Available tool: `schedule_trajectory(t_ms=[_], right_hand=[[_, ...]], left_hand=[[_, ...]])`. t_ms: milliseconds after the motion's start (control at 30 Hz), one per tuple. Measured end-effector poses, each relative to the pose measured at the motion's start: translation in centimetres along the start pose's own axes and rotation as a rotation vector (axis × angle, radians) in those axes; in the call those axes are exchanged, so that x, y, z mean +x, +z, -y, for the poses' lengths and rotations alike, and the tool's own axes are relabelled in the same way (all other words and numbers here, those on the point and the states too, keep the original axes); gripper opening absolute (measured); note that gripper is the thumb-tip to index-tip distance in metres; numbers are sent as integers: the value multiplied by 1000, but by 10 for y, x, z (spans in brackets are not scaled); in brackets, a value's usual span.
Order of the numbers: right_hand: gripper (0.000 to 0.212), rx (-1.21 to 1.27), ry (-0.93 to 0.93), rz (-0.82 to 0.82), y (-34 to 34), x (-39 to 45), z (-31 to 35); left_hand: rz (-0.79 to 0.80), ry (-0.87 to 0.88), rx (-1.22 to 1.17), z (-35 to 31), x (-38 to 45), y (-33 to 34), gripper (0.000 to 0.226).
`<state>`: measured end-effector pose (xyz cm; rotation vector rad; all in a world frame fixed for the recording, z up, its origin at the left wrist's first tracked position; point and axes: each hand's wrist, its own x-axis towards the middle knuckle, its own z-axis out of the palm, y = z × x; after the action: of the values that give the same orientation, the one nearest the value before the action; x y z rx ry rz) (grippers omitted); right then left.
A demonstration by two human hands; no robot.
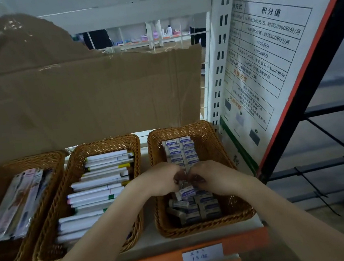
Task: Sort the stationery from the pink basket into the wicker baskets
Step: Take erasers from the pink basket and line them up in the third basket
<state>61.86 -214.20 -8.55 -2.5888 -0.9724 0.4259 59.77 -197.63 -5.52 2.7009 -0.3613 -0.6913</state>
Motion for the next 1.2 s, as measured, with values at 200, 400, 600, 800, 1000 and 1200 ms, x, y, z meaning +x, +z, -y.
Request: schedule_trajectory(t_ms=[200,400,600,800,1000,1200], right_hand=[[27,55,-37,-80,5,-2,-2],[35,43,-93,-11,5,-3,1],[41,27,-152,19,2,-3,8],[24,-105,-129,13,-4,-1,3],[18,205,-11,-129,-23,-20,-8],[23,653,48,-226,-26,-35,-3]], left_hand=[[69,40,207,2,1,-3,18],[17,73,368,1,0,-1,9],[-95,146,392,4,-13,-5,14],[-178,158,314,11,-23,-6,13],[-283,113,-125,29,-35,-7,12],[-260,61,-684,28,-31,4,19]])
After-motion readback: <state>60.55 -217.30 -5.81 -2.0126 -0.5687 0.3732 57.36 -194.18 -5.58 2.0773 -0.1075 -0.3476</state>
